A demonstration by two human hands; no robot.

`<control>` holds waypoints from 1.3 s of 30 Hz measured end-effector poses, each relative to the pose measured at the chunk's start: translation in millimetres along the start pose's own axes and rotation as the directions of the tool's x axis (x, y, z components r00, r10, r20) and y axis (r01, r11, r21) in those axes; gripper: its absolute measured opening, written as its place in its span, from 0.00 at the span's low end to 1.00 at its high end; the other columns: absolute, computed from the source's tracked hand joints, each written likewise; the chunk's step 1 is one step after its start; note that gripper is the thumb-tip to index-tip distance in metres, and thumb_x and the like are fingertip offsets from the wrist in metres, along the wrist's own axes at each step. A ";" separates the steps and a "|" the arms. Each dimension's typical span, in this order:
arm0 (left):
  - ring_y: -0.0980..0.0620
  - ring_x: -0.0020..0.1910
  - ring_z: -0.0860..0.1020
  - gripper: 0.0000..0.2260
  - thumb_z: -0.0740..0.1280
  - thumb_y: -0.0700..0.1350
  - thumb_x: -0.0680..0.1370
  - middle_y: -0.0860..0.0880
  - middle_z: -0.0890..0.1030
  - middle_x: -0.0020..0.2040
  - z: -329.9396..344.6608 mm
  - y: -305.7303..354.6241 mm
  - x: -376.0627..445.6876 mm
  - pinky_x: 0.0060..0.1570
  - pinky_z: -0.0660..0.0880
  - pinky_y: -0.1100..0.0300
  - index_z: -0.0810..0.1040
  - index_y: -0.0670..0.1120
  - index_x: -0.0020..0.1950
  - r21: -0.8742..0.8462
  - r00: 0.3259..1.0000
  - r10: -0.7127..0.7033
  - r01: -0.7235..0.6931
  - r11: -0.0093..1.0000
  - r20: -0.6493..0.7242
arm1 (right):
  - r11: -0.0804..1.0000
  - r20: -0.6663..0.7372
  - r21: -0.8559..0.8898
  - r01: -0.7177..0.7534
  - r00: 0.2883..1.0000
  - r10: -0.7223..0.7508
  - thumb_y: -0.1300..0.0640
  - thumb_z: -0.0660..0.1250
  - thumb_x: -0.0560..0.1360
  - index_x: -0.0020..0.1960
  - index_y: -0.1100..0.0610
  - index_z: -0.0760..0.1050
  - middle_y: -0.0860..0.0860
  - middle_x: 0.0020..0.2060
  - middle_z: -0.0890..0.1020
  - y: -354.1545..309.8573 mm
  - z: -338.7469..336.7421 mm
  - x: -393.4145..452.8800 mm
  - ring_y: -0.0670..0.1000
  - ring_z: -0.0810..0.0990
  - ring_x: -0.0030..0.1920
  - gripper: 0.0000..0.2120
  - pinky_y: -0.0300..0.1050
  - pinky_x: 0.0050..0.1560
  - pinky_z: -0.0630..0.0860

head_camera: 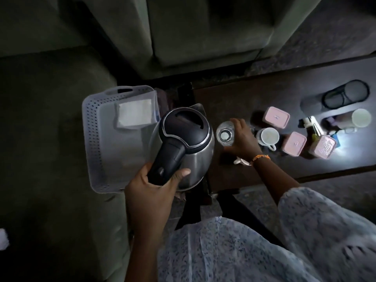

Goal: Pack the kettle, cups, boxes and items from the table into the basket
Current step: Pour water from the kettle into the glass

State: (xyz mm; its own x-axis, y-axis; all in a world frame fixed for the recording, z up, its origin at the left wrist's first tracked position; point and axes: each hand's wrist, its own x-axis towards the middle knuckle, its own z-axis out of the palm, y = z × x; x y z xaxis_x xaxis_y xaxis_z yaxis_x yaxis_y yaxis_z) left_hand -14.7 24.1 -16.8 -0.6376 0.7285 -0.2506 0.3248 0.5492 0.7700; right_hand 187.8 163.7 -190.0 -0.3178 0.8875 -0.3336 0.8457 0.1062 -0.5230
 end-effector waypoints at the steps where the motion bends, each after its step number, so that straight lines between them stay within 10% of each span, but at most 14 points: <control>1: 0.65 0.36 0.77 0.19 0.68 0.70 0.50 0.63 0.78 0.32 9.0 2.8 -2.4 0.31 0.72 0.64 0.74 0.61 0.33 0.019 1.000 -0.002 0.002 1.000 0.004 | 0.998 0.026 -0.062 -0.019 0.999 0.021 0.53 0.75 0.61 0.68 0.62 0.62 0.59 0.63 0.69 9.1 3.6 5.4 0.61 0.71 0.62 0.40 0.57 0.56 0.76; 9: 0.68 0.31 0.76 0.19 0.68 0.69 0.51 0.60 0.79 0.27 57.9 3.7 -16.9 0.26 0.68 0.74 0.73 0.58 0.31 0.098 0.991 -0.086 0.077 0.992 0.101 | 0.955 0.171 -0.294 -0.029 0.982 0.082 0.49 0.77 0.61 0.67 0.61 0.60 0.58 0.63 0.69 53.1 23.4 30.5 0.62 0.71 0.62 0.42 0.58 0.46 0.77; 19: 0.65 0.28 0.75 0.10 0.71 0.55 0.67 0.65 0.77 0.30 90.8 0.2 -28.7 0.25 0.65 0.76 0.72 0.54 0.32 0.101 0.949 -0.046 0.015 0.995 0.311 | 0.983 0.180 0.118 -0.142 0.976 0.120 0.65 0.72 0.66 0.72 0.64 0.57 0.63 0.70 0.63 83.2 17.9 18.1 0.62 0.65 0.70 0.39 0.49 0.70 0.63; 39: 0.50 0.35 0.79 0.13 0.65 0.55 0.74 0.46 0.81 0.34 152.0 -6.1 -17.9 0.35 0.74 0.61 0.77 0.45 0.43 0.284 0.890 -0.140 0.013 0.959 0.433 | 0.984 0.369 -0.139 -0.111 0.916 0.156 0.63 0.61 0.74 0.75 0.49 0.43 0.67 0.54 0.80 107.0 10.4 5.0 0.65 0.80 0.52 0.38 0.56 0.49 0.76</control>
State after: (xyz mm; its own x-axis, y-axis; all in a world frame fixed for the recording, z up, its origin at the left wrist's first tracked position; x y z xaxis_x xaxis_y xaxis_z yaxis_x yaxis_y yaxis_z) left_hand 100.9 70.0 -106.1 -0.3108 0.7491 -0.5851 0.5016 0.6521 0.5685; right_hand 272.2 174.9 -255.8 -0.3178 0.6645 -0.6763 0.9272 0.0685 -0.3684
